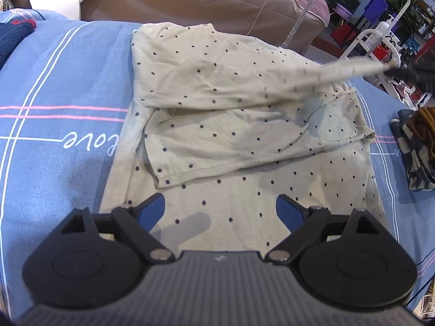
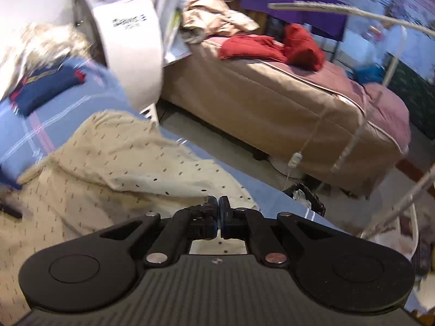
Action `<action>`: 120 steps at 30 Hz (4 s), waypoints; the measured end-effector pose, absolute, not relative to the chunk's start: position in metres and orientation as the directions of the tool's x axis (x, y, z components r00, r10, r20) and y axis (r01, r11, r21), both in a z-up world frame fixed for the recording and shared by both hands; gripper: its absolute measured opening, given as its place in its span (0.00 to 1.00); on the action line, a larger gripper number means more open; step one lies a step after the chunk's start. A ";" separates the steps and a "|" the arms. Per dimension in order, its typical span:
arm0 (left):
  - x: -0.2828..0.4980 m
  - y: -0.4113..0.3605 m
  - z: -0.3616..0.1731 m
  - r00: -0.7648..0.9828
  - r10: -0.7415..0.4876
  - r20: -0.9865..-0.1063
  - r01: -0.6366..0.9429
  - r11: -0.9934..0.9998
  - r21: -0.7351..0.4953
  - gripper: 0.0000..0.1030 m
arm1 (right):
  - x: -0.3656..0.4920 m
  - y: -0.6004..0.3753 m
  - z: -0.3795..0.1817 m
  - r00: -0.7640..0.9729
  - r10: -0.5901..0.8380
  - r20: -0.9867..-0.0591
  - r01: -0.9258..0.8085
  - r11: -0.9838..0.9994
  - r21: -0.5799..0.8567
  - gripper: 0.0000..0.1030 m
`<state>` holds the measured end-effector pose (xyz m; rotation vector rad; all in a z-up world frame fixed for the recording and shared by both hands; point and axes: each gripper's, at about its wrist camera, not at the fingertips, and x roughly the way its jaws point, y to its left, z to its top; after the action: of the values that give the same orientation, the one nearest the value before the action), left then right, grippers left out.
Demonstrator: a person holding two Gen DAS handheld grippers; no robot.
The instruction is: Fold small clothes
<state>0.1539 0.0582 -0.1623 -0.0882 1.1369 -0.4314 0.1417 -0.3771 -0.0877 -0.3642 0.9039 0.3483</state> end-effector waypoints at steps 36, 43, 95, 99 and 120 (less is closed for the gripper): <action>0.230 0.011 -0.191 0.544 -0.044 -0.838 0.554 0.769 0.319 0.41 | 0.124 -0.421 -0.157 0.505 0.262 -0.822 0.135 0.917 0.375 0.46; 0.259 0.038 -0.190 0.540 -0.036 -0.841 0.369 0.908 0.198 0.15 | 0.126 -0.424 -0.165 0.497 0.211 -0.842 0.178 0.925 0.336 0.46; 0.385 0.084 -0.182 0.424 -0.240 -0.873 0.277 0.952 -0.127 0.03 | 0.076 -0.382 -0.157 0.556 0.108 -0.824 0.297 0.900 0.319 0.84; 0.411 0.107 -0.182 0.430 -0.198 -0.881 0.251 0.963 -0.094 0.03 | 0.082 -0.380 -0.158 0.563 0.109 -0.819 0.282 0.906 0.315 0.84; 0.264 0.110 -0.188 0.385 -0.240 -0.891 0.422 0.905 -0.062 0.58 | 0.092 -0.369 -0.171 0.547 0.128 -0.827 0.262 0.913 0.314 0.83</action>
<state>0.2637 0.1097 -0.1881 0.1865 1.0987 -0.4245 0.0915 -0.3693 -0.1706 0.4318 0.9967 -0.0826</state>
